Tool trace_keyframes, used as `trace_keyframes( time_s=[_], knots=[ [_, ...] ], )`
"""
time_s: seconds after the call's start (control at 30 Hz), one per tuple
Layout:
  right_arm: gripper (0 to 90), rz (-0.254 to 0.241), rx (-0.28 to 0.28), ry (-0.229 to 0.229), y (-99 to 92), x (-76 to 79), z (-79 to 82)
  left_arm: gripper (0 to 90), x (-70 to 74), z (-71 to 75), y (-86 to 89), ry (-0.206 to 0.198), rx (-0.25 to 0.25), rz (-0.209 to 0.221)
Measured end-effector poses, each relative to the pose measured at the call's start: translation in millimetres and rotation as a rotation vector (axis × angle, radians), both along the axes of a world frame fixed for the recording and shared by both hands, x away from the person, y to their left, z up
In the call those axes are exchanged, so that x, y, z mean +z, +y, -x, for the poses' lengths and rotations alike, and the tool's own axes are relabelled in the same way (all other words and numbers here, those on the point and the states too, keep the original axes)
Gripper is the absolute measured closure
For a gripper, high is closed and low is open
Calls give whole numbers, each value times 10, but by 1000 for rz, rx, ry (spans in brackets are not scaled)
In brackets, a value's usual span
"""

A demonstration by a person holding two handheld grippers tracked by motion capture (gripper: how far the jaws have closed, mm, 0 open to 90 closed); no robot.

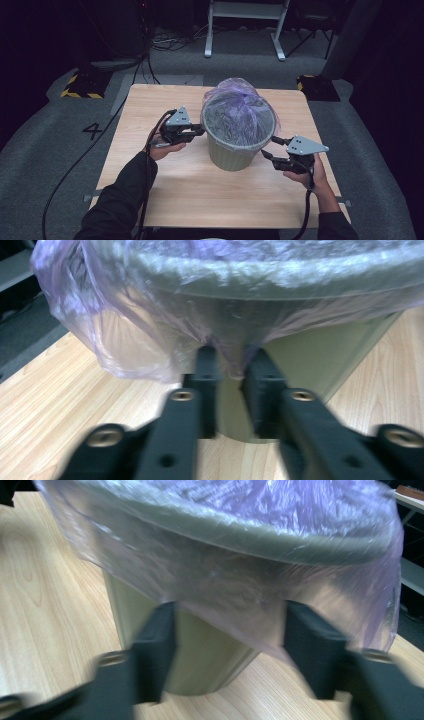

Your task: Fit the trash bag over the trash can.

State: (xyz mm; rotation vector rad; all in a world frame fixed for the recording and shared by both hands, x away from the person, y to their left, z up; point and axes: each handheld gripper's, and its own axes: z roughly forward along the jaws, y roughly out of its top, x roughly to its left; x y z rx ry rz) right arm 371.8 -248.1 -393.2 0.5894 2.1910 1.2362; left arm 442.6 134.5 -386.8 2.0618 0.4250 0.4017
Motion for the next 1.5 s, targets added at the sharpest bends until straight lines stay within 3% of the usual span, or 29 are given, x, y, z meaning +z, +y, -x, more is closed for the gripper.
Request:
trace_keyframes(
  time_s=[0.07, 0.17, 0.37, 0.5, 0.57, 0.6, 0.7, 0.77, 0.97, 1.13, 1.23, 1.4, 1.5],
  knots=[
    [720, -13, 16, 2, 7, -47, -15, 898, 1, -3, 11, 3, -4, 12],
    [900, -19, 26, 6, 3, -103, -20, 900, -29, 8, 19, 12, -7, 9],
    [900, -6, 27, 56, -33, -221, -10, 900, -181, 66, 52, 22, -4, -13],
    [897, -42, 38, 35, -63, -251, 58, 900, -190, 100, 67, 22, -11, -9],
    [642, -47, 33, 7, -65, -238, 103, 900, -180, 116, 69, 12, -8, -9],
    [501, -56, 0, -9, -68, -217, 119, 900, -176, 117, 73, 13, -7, -5],
    [314, -49, -76, -36, -104, -155, 100, 900, -153, 98, 100, 9, 7, 10],
    [220, -33, -138, -35, -143, -133, 42, 900, -152, 89, 110, 16, 11, 22],
    [188, 102, -256, -136, -151, -121, -128, 900, -149, 47, 115, 32, 16, 42],
    [288, 161, -254, -195, -68, -120, -207, 900, -156, 30, 90, 39, 13, 47],
    [436, 175, -231, -200, -25, -119, -252, 900, -159, 16, 79, 43, 11, 49],
    [751, 241, -215, -227, 60, -114, -265, 900, -173, -7, 57, 41, 15, 46],
    [893, 241, -209, -221, 66, -119, -269, 900, -190, -17, 60, 50, 16, 50]
  ],
)
